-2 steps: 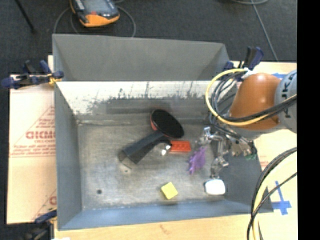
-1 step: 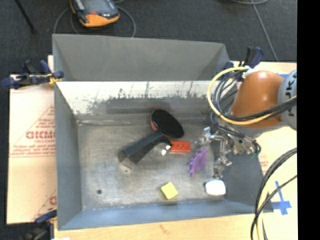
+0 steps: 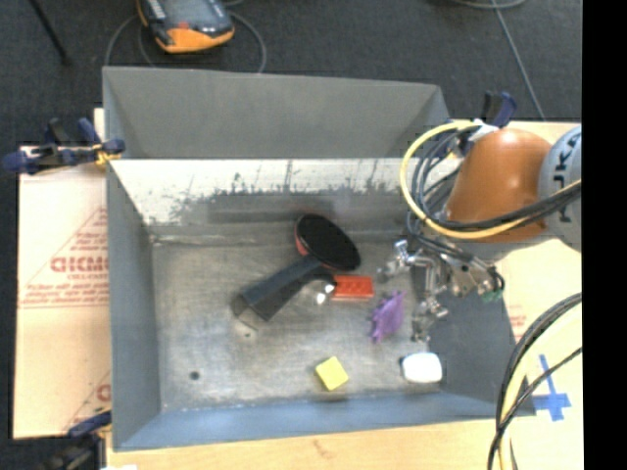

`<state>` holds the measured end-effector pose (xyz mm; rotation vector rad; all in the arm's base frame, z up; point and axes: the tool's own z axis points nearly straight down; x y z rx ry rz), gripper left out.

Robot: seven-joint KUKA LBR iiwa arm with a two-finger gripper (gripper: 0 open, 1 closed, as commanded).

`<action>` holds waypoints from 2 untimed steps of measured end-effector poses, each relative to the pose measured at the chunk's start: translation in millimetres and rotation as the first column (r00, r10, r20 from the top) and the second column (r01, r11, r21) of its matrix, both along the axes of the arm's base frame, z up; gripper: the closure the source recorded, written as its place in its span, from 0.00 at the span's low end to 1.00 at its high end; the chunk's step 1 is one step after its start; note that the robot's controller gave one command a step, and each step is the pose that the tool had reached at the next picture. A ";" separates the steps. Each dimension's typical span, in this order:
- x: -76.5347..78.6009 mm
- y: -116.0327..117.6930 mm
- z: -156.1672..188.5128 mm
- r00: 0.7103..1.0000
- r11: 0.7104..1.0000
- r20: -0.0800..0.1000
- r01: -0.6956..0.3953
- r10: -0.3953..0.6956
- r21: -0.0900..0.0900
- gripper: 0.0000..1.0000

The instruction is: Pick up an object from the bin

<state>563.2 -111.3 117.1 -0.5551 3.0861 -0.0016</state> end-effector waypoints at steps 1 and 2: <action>-0.7 -1.7 -45.5 0.992 0.992 0.003 -0.125 0.125 -0.003 0.00; 1.4 -5.1 -42.8 0.976 0.976 0.006 -0.220 0.220 -0.004 1.00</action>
Offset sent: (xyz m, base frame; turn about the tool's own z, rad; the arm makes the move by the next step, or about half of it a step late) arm -0.0024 -0.0044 -0.0471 -0.2221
